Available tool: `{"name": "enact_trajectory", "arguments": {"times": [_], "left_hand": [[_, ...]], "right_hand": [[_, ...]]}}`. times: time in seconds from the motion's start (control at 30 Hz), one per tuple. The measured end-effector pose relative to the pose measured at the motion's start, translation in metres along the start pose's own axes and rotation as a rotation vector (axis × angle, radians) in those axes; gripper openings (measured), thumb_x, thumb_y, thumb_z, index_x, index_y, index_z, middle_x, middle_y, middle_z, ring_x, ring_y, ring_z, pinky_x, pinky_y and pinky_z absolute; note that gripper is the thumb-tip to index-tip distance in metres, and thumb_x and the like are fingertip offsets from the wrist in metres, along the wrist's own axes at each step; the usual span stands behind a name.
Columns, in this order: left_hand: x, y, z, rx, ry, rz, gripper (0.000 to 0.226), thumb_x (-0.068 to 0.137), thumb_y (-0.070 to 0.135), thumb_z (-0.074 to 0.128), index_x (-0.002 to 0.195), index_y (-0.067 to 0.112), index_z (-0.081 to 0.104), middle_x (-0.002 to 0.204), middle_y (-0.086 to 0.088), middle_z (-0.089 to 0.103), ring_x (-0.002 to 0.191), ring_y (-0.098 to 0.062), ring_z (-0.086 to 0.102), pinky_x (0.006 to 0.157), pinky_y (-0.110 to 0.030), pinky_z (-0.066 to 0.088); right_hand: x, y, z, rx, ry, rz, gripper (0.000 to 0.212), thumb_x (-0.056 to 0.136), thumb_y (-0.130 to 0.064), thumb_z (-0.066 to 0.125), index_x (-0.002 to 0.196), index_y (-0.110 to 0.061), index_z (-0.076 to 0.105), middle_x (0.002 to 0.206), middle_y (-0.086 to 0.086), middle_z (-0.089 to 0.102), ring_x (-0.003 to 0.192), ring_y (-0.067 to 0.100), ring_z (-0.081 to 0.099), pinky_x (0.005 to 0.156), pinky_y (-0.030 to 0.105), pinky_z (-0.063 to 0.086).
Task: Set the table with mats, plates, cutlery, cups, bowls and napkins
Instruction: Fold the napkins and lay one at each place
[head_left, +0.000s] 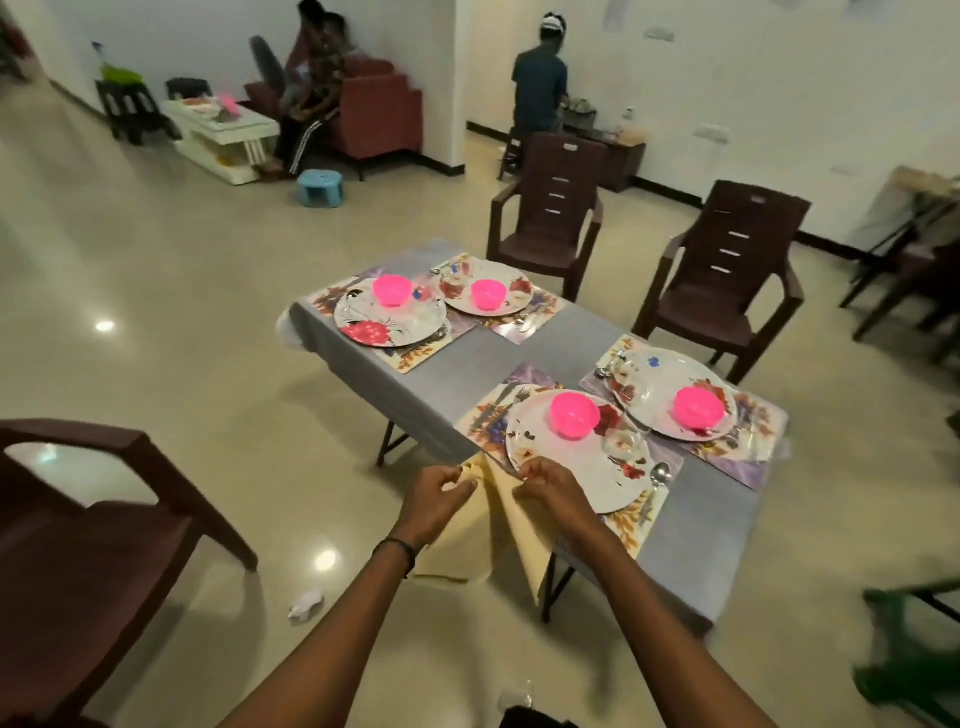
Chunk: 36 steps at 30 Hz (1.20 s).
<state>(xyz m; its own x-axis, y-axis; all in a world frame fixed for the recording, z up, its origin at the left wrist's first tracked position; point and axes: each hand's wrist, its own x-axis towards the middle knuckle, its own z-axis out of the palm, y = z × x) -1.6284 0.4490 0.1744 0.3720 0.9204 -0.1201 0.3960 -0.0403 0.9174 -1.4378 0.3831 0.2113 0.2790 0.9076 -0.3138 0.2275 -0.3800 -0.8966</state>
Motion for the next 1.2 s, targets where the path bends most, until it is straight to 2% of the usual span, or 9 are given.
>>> {"name": "enact_trajectory", "arguments": {"times": [0.2, 0.3, 0.43, 0.57, 0.73, 0.83, 0.93, 1.1, 1.2], "left_hand": [[0.008, 0.018, 0.025, -0.020, -0.154, 0.040, 0.023, 0.086, 0.032, 0.067, 0.089, 0.010, 0.075, 0.087, -0.009, 0.073, 0.079, -0.006, 0.062, 0.076, -0.034, 0.054], [0.012, 0.027, 0.038, -0.012, -0.217, 0.049, 0.019, 0.088, 0.024, 0.067, 0.088, 0.007, 0.074, 0.086, -0.013, 0.071, 0.080, -0.014, 0.064, 0.079, -0.040, 0.054], [0.020, 0.031, 0.050, 0.097, -0.255, 0.019, 0.045, 0.074, 0.058, 0.064, 0.098, 0.021, 0.073, 0.097, 0.009, 0.070, 0.092, -0.008, 0.064, 0.083, -0.031, 0.054], [0.022, 0.045, 0.061, 0.163, -0.271, 0.027, 0.023, 0.081, 0.046, 0.065, 0.082, 0.024, 0.071, 0.081, 0.011, 0.067, 0.079, -0.005, 0.061, 0.072, -0.029, 0.048], [0.032, 0.058, 0.069, 0.191, -0.308, -0.027, 0.068, 0.066, 0.073, 0.058, 0.101, 0.016, 0.071, 0.096, 0.000, 0.066, 0.090, -0.012, 0.060, 0.072, -0.024, 0.042], [0.039, 0.061, 0.074, 0.220, -0.328, -0.057, 0.066, 0.065, 0.073, 0.060, 0.106, 0.022, 0.068, 0.108, 0.007, 0.063, 0.100, -0.011, 0.058, 0.082, -0.026, 0.046], [0.044, 0.062, 0.079, 0.244, -0.349, -0.045, 0.066, 0.064, 0.075, 0.059, 0.098, 0.020, 0.070, 0.098, 0.004, 0.065, 0.092, -0.012, 0.059, 0.087, -0.038, 0.051], [0.044, 0.083, 0.092, 0.308, -0.397, -0.031, 0.033, 0.087, 0.032, 0.068, 0.097, 0.001, 0.072, 0.102, -0.015, 0.068, 0.090, -0.019, 0.057, 0.087, -0.036, 0.045], [0.049, 0.086, 0.098, 0.349, -0.413, -0.011, 0.029, 0.087, 0.026, 0.070, 0.104, 0.003, 0.069, 0.099, -0.004, 0.063, 0.094, -0.019, 0.054, 0.085, -0.032, 0.042]], "right_hand": [[-0.024, 0.003, -0.025, 0.232, -0.084, 0.109, 0.024, 0.100, -0.023, 0.044, 0.116, -0.011, 0.055, 0.096, 0.017, 0.074, 0.072, 0.022, 0.066, 0.056, 0.026, 0.043], [-0.032, 0.008, -0.037, 0.202, -0.049, 0.064, 0.029, 0.093, -0.012, 0.048, 0.120, -0.017, 0.056, 0.096, 0.014, 0.075, 0.071, 0.019, 0.067, 0.054, 0.025, 0.043], [-0.031, 0.021, -0.049, 0.005, 0.048, -0.106, 0.050, 0.079, -0.002, 0.063, 0.114, -0.037, 0.060, 0.099, -0.001, 0.066, 0.081, 0.015, 0.061, 0.063, 0.031, 0.050], [-0.019, 0.029, -0.057, -0.272, 0.073, -0.276, 0.045, 0.076, -0.017, 0.076, 0.112, -0.040, 0.061, 0.112, -0.011, 0.058, 0.094, 0.006, 0.059, 0.084, 0.034, 0.055], [-0.008, 0.034, -0.069, -0.440, 0.020, -0.315, 0.034, 0.077, -0.031, 0.078, 0.106, -0.041, 0.063, 0.112, -0.012, 0.055, 0.097, 0.002, 0.056, 0.084, 0.037, 0.053], [-0.004, 0.035, -0.079, -0.510, -0.026, -0.344, 0.036, 0.079, -0.028, 0.076, 0.108, -0.042, 0.060, 0.114, -0.012, 0.053, 0.098, 0.003, 0.056, 0.082, 0.034, 0.052], [0.001, 0.037, -0.089, -0.571, -0.054, -0.364, 0.040, 0.078, -0.030, 0.075, 0.112, -0.043, 0.057, 0.116, -0.012, 0.051, 0.099, 0.004, 0.055, 0.079, 0.032, 0.053], [0.011, 0.044, -0.103, -0.722, -0.079, -0.398, 0.032, 0.077, -0.039, 0.068, 0.108, -0.042, 0.058, 0.114, -0.012, 0.051, 0.097, 0.007, 0.055, 0.075, 0.035, 0.054], [0.017, 0.048, -0.115, -0.783, -0.062, -0.435, 0.023, 0.078, -0.045, 0.066, 0.099, -0.036, 0.063, 0.106, -0.012, 0.057, 0.091, 0.008, 0.056, 0.073, 0.038, 0.055]]}}
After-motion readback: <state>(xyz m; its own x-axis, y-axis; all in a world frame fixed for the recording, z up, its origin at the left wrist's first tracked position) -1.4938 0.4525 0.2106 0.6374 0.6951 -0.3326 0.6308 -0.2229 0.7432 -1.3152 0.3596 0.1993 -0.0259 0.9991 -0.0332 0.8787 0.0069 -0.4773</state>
